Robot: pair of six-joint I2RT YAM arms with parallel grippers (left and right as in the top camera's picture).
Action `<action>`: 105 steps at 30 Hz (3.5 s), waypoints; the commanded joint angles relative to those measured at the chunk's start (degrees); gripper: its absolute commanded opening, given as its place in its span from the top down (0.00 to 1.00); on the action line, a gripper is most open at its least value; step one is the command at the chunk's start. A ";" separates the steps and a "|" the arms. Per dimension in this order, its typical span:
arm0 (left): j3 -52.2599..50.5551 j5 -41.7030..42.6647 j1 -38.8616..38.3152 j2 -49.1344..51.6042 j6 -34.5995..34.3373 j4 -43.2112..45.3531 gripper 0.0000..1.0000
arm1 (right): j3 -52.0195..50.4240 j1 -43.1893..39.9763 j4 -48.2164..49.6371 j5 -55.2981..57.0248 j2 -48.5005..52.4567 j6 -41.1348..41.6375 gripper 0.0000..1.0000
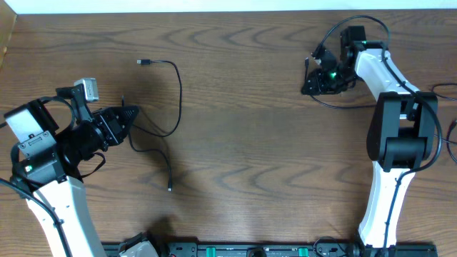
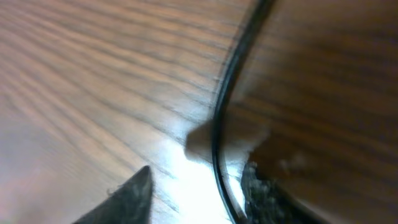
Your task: Untangle cables
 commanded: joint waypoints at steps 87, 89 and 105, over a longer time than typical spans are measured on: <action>0.20 -0.13 -0.17 -0.11 1.03 -1.51 0.92 | -13.60 10.21 7.58 19.63 10.43 -3.91 0.85; 0.20 -0.13 -0.17 -0.11 1.03 -1.49 0.93 | -14.21 10.21 8.04 19.63 10.43 -3.93 0.99; 0.20 -0.13 -0.17 -0.11 1.03 -1.49 0.92 | -2.91 8.59 -5.90 20.59 1.86 4.00 0.99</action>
